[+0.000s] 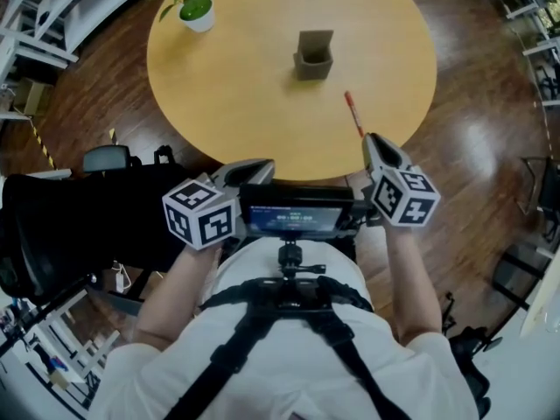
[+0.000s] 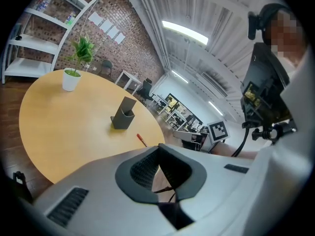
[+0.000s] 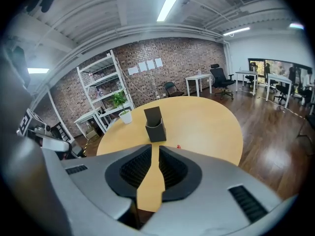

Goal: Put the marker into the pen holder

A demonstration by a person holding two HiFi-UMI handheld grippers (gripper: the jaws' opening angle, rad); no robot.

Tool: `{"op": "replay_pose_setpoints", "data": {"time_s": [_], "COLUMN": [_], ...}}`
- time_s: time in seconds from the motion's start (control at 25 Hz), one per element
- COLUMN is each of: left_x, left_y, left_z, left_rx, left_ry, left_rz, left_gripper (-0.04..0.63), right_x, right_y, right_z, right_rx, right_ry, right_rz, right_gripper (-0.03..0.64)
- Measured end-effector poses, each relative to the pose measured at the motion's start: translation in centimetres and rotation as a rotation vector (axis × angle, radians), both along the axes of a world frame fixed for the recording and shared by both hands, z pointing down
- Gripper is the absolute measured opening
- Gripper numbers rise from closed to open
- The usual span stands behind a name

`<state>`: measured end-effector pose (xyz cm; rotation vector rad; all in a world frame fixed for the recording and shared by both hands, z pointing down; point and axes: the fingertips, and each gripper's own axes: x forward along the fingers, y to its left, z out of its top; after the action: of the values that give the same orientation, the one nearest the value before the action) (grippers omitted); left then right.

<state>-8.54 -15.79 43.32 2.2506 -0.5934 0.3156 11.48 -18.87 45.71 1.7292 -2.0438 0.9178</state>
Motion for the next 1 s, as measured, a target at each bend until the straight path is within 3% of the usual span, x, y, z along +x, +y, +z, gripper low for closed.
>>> {"op": "replay_pose_setpoints", "data": {"time_s": [0.32,0.6,1.0], "left_x": [2.3,4.5,4.6], "left_y": [-0.1,-0.1,0.3], "left_z": [0.3,-0.4,-0.5], "left_rx": [-0.009,-0.004,-0.011], "left_ry": [0.002,0.001,-0.018], "left_rz": [0.022,-0.067,-0.143], "left_gripper": [-0.006,-0.005,-0.005], "right_x": [1.4,3.5,3.8], "right_y": [0.2,-1.0,-6.7], "right_z": [0.9,2.3,7.0], "right_rx": [-0.024,-0.059,-0.158], "right_ry": [0.001,0.000,0.207], "right_rz": [-0.002,-0.090,-0.302], "right_gripper": [0.061,0.064,0.077]}}
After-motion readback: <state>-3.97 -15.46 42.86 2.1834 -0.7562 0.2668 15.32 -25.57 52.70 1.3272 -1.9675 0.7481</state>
